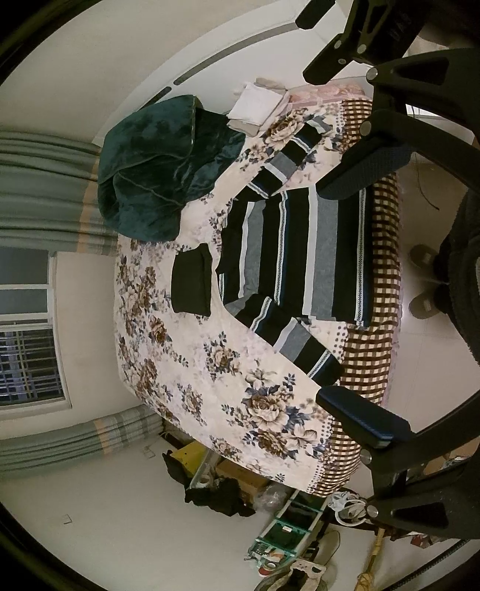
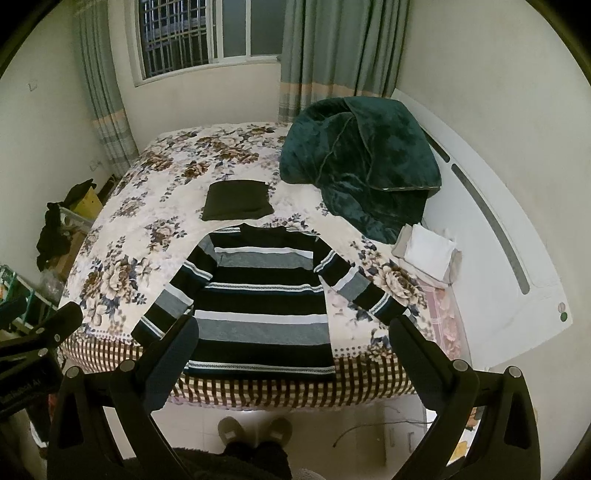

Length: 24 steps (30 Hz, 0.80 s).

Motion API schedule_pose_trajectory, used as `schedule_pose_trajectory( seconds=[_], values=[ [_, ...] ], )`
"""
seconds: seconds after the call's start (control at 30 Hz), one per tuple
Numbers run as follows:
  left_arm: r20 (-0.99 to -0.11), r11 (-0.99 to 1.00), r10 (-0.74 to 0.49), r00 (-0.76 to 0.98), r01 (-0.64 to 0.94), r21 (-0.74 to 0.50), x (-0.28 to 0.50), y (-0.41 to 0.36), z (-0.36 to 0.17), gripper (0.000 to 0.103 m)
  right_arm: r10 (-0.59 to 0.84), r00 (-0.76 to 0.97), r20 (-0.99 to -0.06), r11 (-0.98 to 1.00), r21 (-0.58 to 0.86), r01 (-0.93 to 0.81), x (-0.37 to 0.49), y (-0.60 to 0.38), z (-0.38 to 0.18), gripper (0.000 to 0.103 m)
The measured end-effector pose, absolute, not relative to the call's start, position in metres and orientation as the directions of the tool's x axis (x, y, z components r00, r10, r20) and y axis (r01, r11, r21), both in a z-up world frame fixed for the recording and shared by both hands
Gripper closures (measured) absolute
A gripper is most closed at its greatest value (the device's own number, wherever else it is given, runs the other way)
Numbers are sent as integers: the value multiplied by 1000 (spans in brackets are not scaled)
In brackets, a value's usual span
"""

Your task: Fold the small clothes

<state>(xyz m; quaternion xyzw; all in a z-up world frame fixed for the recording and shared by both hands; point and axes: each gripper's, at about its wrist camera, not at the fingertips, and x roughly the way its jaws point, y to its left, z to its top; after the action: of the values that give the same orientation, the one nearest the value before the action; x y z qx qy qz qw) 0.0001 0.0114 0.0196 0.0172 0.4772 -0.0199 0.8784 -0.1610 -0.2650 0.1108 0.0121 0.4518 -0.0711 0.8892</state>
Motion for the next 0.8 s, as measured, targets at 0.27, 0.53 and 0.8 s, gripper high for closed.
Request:
schedule_pose_trajectory(
  seconds=[0.27, 0.53, 0.8],
  values=[
    [-838, 999, -19, 545, 51, 11, 3, 13, 24, 0, -108, 582, -806, 991, -39, 129, -156, -258, 117, 0],
    [-837, 999, -22, 546, 52, 8, 3, 17, 25, 0, -113, 583, -805, 990, -43, 132, -159, -253, 117, 0],
    [-836, 999, -31, 548, 49, -4, 11, 21, 30, 0, -113, 585, -803, 990, -43, 133, -161, -255, 115, 0]
  ],
)
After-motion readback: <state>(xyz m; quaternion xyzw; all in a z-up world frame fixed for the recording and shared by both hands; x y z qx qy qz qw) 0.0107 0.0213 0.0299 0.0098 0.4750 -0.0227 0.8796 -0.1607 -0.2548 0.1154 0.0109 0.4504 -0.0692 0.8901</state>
